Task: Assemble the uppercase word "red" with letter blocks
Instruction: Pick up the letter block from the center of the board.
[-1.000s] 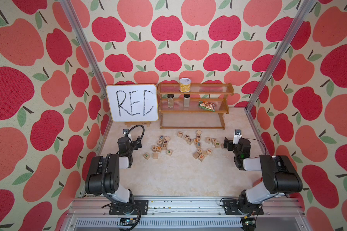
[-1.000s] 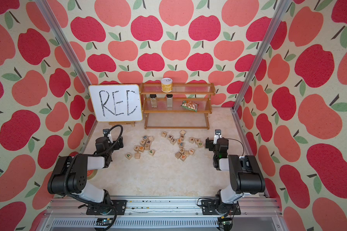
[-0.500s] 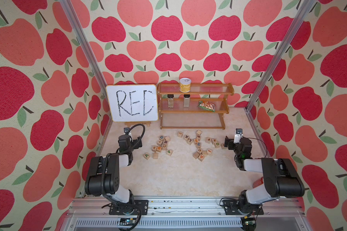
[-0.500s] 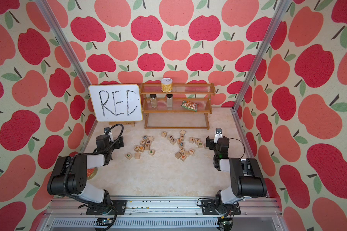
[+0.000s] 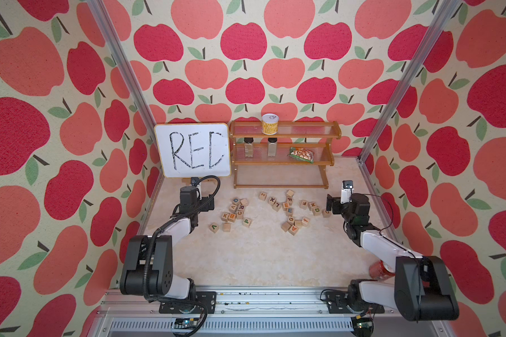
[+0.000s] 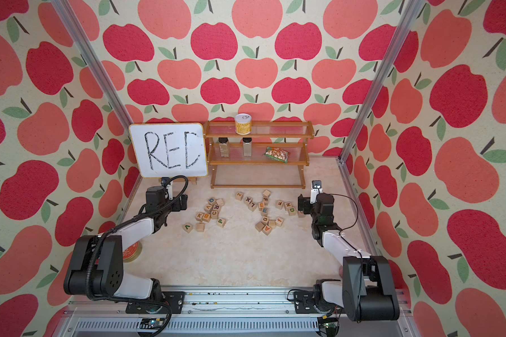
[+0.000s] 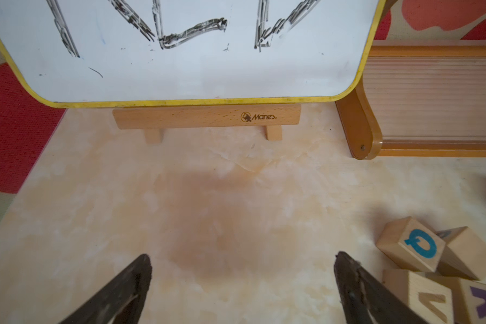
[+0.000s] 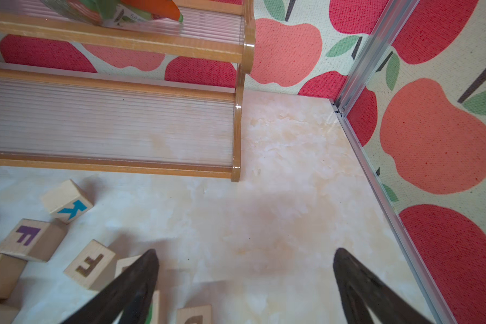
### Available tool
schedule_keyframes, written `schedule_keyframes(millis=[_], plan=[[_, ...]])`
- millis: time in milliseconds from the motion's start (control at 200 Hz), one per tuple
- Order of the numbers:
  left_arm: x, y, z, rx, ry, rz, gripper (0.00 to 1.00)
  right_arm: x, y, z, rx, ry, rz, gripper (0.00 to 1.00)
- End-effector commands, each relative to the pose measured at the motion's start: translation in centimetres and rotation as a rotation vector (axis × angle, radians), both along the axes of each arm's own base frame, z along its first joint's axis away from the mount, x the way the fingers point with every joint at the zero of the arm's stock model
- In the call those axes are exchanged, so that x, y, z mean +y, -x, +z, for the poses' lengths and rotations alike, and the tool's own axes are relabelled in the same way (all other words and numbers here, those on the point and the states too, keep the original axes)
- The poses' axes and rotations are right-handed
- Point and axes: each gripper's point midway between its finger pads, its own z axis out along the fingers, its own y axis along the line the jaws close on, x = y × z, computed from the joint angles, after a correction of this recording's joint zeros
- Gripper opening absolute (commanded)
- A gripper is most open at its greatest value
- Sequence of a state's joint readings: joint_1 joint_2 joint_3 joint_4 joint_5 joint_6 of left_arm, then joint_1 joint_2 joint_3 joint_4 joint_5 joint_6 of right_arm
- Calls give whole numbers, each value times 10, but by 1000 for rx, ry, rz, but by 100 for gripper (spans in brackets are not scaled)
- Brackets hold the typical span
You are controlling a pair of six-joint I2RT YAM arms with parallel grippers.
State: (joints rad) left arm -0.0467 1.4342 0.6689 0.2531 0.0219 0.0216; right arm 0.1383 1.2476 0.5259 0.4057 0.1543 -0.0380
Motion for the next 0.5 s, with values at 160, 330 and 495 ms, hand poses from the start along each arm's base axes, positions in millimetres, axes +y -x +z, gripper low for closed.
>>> schedule_keyframes(millis=[160,330,495], plan=[[-39,18,22,25,-12,-82,99,40,20,17,129,0,91,99],[-61,33,29,51,32,-101,99,64,30,24,206,-7,125,99],[-77,52,32,86,41,-98,99,91,41,29,267,21,176,99]])
